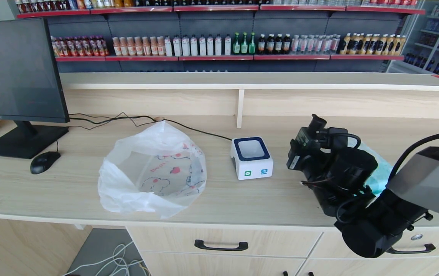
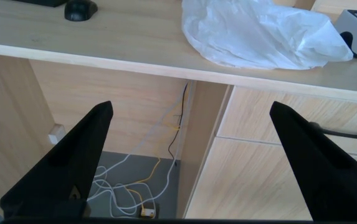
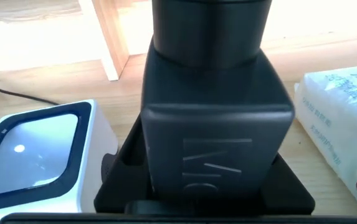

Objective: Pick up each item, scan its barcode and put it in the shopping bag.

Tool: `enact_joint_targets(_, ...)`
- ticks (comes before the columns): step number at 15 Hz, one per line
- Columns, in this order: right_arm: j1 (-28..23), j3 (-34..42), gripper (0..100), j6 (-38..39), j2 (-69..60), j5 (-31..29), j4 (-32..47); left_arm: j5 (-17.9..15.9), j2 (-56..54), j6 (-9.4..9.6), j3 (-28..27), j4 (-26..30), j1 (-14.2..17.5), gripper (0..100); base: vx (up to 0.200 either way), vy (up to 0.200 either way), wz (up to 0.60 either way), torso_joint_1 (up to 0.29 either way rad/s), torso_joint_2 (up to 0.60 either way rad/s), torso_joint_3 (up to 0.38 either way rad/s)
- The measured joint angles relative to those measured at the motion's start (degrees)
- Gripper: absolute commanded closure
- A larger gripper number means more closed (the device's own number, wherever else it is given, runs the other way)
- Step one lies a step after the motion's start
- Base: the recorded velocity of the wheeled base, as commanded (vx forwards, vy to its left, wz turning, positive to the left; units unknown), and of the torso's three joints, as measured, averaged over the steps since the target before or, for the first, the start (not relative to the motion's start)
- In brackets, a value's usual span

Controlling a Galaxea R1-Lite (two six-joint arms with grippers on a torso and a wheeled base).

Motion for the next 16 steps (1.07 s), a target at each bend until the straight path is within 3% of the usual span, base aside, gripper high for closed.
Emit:
enact_joint_targets(5,1.22,4.49,100,-0.74,-9.67,2.95,-0.06,0.00,0.00,0.01,0.00,0.04,-0.06,0,0.000,0.000,0.00,0.000,0.00,0.000)
enact_joint_targets(13,17.68,14.69,100,-2.38,-22.69,3.91,-0.04,0.00,-0.02,0.01,0.00,0.04,-0.05,0,0.000,0.000,0.00,0.000,0.00,0.000)
enact_joint_targets(16,20.43,15.68,100,1.38,-24.97,3.91,-0.04,-0.01,0.00,0.01,0.00,0.04,-0.02,0,0.000,0.000,0.00,0.000,0.00,0.000)
